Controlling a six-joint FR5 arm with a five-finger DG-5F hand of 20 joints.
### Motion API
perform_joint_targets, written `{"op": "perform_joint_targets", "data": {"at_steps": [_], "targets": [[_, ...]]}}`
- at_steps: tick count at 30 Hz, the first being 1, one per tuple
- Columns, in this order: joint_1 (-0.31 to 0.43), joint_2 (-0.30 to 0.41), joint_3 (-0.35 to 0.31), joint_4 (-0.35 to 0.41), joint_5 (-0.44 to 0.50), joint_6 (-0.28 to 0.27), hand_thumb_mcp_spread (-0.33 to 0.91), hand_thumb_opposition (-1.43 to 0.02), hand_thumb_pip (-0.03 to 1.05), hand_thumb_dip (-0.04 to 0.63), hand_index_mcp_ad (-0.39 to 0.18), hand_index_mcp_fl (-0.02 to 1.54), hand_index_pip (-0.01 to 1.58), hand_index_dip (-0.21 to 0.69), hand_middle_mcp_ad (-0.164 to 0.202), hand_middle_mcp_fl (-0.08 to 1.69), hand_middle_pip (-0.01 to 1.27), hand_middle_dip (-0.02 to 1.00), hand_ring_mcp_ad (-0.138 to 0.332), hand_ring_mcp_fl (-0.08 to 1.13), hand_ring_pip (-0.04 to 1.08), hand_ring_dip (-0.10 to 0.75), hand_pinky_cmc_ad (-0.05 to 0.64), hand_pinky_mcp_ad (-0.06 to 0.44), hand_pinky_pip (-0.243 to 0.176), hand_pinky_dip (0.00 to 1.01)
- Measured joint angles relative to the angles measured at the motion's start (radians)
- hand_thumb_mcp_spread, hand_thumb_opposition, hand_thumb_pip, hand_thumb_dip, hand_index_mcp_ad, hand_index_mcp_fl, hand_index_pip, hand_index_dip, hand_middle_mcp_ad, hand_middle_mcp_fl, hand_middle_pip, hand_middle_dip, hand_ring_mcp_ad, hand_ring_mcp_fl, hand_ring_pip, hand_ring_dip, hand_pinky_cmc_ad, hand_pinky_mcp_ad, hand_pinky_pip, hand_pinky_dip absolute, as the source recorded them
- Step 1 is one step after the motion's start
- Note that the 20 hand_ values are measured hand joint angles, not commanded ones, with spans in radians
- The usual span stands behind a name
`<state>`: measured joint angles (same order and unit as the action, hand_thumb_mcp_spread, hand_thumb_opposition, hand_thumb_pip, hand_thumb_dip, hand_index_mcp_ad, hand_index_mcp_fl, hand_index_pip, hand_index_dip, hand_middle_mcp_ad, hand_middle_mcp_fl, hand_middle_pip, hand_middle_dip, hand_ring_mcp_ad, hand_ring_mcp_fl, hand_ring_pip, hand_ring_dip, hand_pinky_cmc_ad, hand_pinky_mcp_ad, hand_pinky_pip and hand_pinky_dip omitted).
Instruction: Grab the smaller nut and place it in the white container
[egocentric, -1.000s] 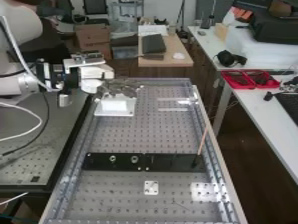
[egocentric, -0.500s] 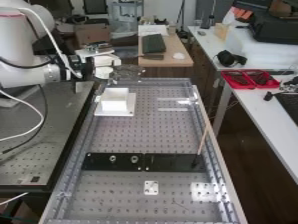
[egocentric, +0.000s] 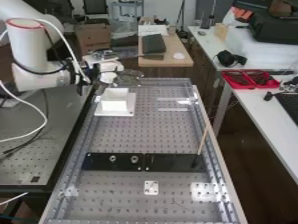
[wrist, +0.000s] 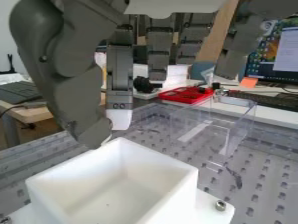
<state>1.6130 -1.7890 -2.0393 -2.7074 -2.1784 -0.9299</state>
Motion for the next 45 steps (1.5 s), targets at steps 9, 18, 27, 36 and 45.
{"op": "perform_joint_targets", "data": {"at_steps": [9, 18, 27, 36, 45], "targets": [[0.018, -0.06, 0.011, 0.021, 0.006, -0.006, 0.42, -0.88, 0.67, 0.234, -0.134, 0.32, 1.53, 0.075, 0.052, 0.2, 0.13, 0.23, 0.082, 0.0, 0.12, 0.133, 0.325, 0.265, -0.047, 0.44], [0.015, -0.099, 0.038, -0.019, 0.018, -0.031, 0.42, -0.88, 0.67, 0.234, -0.134, 0.32, 1.53, 0.075, 0.058, 0.2, 0.13, 0.23, 0.08, 0.0, 0.12, 0.133, 0.321, 0.265, -0.047, 0.44], [-0.014, -0.103, 0.07, -0.105, 0.02, -0.053, 0.42, -0.86, 0.7, 0.239, -0.154, 0.04, 1.29, 0.063, 0.059, 0.09, 0.12, 0.23, 0.087, 0.0, 0.12, 0.133, 0.325, 0.262, -0.047, 0.47], [-0.056, -0.018, 0.089, -0.133, 0.009, -0.011, 0.35, -0.85, 0.71, 0.239, -0.152, 0.02, 1.03, -0.01, 0.056, 0.05, 0.12, 0.23, 0.094, 0.0, 0.13, 0.133, 0.323, 0.26, -0.075, 0.55], [-0.12, 0.081, 0.243, -0.258, 0.083, 0.105, 0.28, -0.81, 0.64, 0.237, -0.152, 0.01, 0.68, -0.033, 0.054, 0.05, 0.12, 0.23, 0.113, 0.0, 0.15, 0.129, 0.323, 0.265, -0.089, 0.63]]}}
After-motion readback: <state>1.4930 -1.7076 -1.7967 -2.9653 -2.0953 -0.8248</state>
